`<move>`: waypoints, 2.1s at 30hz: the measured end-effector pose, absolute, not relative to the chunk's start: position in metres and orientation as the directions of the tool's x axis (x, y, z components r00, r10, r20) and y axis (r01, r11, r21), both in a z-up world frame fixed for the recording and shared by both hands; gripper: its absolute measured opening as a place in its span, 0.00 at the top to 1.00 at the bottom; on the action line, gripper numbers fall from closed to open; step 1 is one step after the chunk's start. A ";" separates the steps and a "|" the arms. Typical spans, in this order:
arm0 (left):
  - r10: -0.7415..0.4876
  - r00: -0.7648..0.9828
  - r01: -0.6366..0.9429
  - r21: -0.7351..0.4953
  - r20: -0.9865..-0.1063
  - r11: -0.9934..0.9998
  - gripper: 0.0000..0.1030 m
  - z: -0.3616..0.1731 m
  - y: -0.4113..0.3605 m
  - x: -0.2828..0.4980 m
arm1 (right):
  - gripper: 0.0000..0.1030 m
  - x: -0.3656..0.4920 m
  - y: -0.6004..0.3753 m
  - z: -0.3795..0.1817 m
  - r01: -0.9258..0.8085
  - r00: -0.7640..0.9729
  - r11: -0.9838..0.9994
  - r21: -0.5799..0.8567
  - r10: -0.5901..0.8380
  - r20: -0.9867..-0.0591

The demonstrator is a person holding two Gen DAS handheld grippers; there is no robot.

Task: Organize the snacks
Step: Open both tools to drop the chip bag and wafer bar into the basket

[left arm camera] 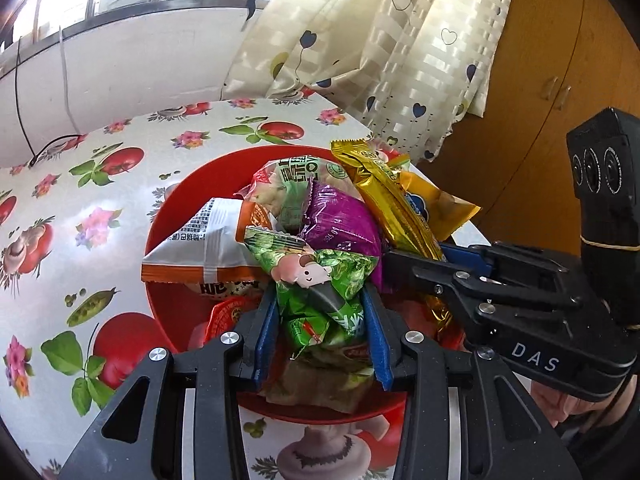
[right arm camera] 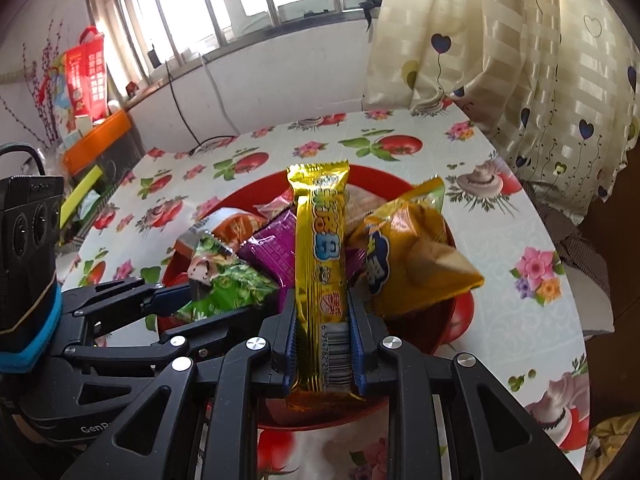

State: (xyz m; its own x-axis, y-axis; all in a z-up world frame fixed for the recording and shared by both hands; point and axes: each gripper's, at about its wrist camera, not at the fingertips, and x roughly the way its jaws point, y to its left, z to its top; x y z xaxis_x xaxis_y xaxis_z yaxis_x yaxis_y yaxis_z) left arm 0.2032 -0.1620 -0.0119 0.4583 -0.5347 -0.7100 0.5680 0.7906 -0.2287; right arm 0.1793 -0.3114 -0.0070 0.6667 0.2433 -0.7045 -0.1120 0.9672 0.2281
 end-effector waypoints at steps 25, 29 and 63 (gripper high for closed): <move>-0.528 0.466 0.553 -0.232 -0.710 0.800 0.60 -0.013 -0.161 0.196 | 0.74 0.174 -0.313 -0.010 -0.129 0.653 0.957 0.261 0.280 -0.703; -0.531 0.482 0.545 -0.236 -0.697 0.804 0.56 -0.008 -0.157 0.195 | 0.70 0.169 -0.313 -0.002 -0.144 0.674 0.956 0.254 0.283 -0.683; -0.375 0.558 0.373 -0.180 -0.741 0.910 0.49 -0.017 -0.121 0.225 | 0.82 0.176 -0.358 -0.016 0.071 0.620 0.977 0.202 0.115 -0.776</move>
